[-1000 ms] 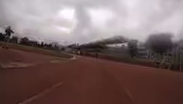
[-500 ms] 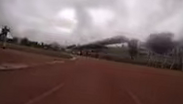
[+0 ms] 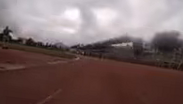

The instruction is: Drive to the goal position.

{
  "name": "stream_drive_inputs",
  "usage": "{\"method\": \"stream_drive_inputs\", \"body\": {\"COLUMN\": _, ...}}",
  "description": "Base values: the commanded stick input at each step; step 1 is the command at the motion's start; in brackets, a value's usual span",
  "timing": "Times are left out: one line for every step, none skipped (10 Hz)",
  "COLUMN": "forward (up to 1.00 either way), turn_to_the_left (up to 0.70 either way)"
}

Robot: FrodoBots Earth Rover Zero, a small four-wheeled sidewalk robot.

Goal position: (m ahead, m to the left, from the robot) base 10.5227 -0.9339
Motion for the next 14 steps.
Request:
{"method": "stream_drive_inputs", "body": {"forward": 0.7, "turn_to_the_left": 0.08}}
{"method": "stream_drive_inputs", "body": {"forward": 0.7, "turn_to_the_left": 0.12}}
{"method": "stream_drive_inputs", "body": {"forward": 0.7, "turn_to_the_left": 0.05}}
{"method": "stream_drive_inputs", "body": {"forward": 0.7, "turn_to_the_left": 0.0}}
{"method": "stream_drive_inputs", "body": {"forward": 0.7, "turn_to_the_left": 0.0}}
{"method": "stream_drive_inputs", "body": {"forward": 0.7, "turn_to_the_left": 0.0}}
{"method": "stream_drive_inputs", "body": {"forward": 0.7, "turn_to_the_left": 0.0}}
{"method": "stream_drive_inputs", "body": {"forward": 0.7, "turn_to_the_left": 0.0}}
{"method": "stream_drive_inputs", "body": {"forward": 0.7, "turn_to_the_left": 0.02}}
{"method": "stream_drive_inputs", "body": {"forward": 0.7, "turn_to_the_left": 0.0}}
{"method": "stream_drive_inputs", "body": {"forward": 0.7, "turn_to_the_left": 0.04}}
{"method": "stream_drive_inputs", "body": {"forward": 0.7, "turn_to_the_left": -0.14}}
{"method": "stream_drive_inputs", "body": {"forward": 0.7, "turn_to_the_left": -0.17}}
{"method": "stream_drive_inputs", "body": {"forward": 0.7, "turn_to_the_left": -0.14}}
